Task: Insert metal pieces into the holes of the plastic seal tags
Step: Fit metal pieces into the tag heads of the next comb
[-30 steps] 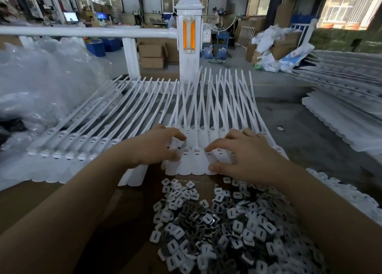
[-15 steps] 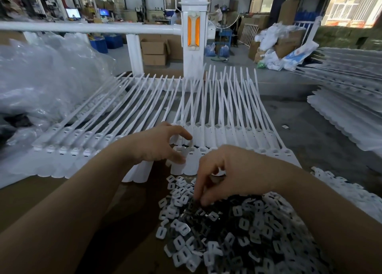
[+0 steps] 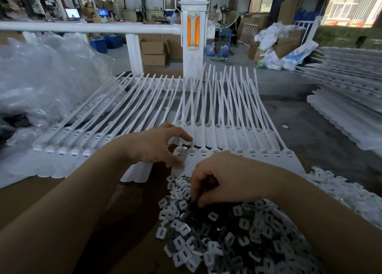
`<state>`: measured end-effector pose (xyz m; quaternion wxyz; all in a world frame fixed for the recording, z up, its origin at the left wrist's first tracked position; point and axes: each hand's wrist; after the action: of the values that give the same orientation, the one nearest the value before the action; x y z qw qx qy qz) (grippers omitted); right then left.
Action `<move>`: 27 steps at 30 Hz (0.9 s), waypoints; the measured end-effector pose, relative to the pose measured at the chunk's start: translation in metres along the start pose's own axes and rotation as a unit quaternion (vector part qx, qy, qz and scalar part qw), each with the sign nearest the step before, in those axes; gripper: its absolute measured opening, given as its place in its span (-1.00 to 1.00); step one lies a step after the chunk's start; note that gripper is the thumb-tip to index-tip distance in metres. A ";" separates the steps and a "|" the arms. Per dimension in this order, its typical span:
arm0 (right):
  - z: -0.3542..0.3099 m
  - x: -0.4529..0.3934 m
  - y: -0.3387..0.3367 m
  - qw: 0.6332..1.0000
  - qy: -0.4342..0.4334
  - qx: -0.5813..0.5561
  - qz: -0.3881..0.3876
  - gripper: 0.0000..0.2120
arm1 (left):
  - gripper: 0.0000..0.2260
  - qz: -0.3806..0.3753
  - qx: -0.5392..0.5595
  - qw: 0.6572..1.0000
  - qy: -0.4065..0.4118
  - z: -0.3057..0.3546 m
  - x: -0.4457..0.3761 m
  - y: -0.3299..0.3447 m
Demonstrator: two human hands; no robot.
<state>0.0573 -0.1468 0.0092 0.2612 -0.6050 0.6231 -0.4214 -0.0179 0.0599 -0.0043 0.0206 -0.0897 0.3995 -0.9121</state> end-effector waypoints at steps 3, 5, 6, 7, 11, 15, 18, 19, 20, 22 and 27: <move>0.000 0.000 0.002 1.000 0.003 0.014 -0.012 -0.95 | -0.43 -0.013 -0.018 1.000 0.005 0.000 0.000 -0.001; 0.001 0.000 0.001 1.000 0.006 -0.011 -0.014 -0.93 | -0.41 -0.016 -0.027 0.999 0.006 0.000 0.001 -0.001; 0.001 0.000 0.001 1.000 0.008 -0.029 -0.004 -0.91 | -0.40 -0.018 -0.034 0.999 0.007 0.000 0.001 -0.002; 0.002 -0.001 0.001 0.999 0.012 -0.047 0.015 -0.90 | -0.39 -0.020 -0.040 0.999 0.007 0.000 0.001 -0.002; 0.010 -0.005 0.001 0.978 0.039 -0.148 0.141 -0.87 | -0.33 -0.025 -0.046 0.999 -0.004 0.003 0.004 -0.006; 0.021 -0.005 -0.004 0.941 0.071 -0.230 0.237 -0.86 | -0.61 0.059 -0.032 0.997 0.033 0.008 0.005 -0.006; 0.024 -0.006 -0.005 0.929 0.067 -0.256 0.260 -0.87 | -0.88 0.054 0.026 0.996 0.059 0.015 0.004 -0.005; 0.024 -0.006 -0.004 0.928 0.065 -0.255 0.264 -0.88 | -0.92 0.039 0.045 0.996 0.061 0.018 0.004 -0.005; 0.024 -0.007 -0.003 0.927 0.064 -0.249 0.272 -0.88 | -0.93 0.027 0.062 0.996 0.059 0.022 0.004 -0.004; 0.025 -0.009 -0.002 0.924 0.063 -0.227 0.300 -0.87 | -0.91 0.009 0.096 0.994 0.046 0.026 0.004 -0.001; 0.026 -0.012 0.001 0.921 0.054 -0.138 0.361 -0.75 | -0.83 0.001 0.172 0.985 0.015 0.029 0.001 0.005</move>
<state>0.0797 -0.1408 -0.0073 0.2758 -0.3452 0.8644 -0.2399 -0.0133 0.0352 0.0116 0.0303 -0.0710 0.2365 -0.9686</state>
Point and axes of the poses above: each hand's wrist, its own x-axis away from the middle knuckle, its own y-axis out of the palm, z = x × y, and after that the axes turned 5 degrees about y, right-handed
